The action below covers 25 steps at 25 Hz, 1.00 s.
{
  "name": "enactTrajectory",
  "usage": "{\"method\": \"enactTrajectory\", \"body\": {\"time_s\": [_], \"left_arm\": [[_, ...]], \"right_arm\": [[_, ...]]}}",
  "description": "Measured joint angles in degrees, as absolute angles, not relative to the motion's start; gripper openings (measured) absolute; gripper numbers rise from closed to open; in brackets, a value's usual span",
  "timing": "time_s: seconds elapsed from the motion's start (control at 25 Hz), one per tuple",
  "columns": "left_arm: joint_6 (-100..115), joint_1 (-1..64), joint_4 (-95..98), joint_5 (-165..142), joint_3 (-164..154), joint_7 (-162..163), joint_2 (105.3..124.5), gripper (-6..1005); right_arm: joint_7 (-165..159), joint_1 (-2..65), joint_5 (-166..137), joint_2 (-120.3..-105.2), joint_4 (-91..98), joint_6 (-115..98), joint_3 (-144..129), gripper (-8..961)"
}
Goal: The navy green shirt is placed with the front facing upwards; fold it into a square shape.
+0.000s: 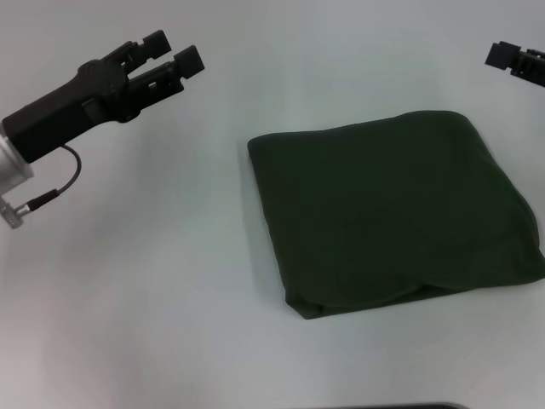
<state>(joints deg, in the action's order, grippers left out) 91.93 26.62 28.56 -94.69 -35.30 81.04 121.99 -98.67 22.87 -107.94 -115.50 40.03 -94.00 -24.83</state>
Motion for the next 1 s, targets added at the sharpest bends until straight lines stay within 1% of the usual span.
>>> {"method": "enactTrajectory", "body": {"time_s": [0.08,0.24,0.4,0.64,0.84,1.0], "left_arm": [[93.7,26.0,28.6,-94.7,-35.4,80.9,121.76,904],[97.3,24.2,28.6,-94.8,-36.1,78.7,121.59,904],[100.0,22.1,28.6,-94.9,-37.8,75.1,121.84,904],[100.4,20.2,28.6,-95.2,-39.5,73.5,121.96,904],[101.0,20.0,28.6,-96.4,-41.1,73.8,121.97,904],[102.1,20.0,28.6,-98.6,-44.2,73.8,122.32,904]], "right_arm": [[-97.3,22.9,-107.9,-115.77,39.7,-95.3,-24.7,281],[-93.6,22.8,-108.0,-115.92,37.9,-97.7,-24.8,402],[-89.4,22.3,-108.4,-115.97,36.3,-98.7,-25.1,523],[-85.6,21.0,-108.2,-116.52,35.6,-98.7,-24.3,735],[-85.4,20.5,-108.5,-116.54,35.5,-98.5,-24.4,767],[-85.3,20.0,-108.5,-116.32,35.8,-98.7,-24.0,756]]}}
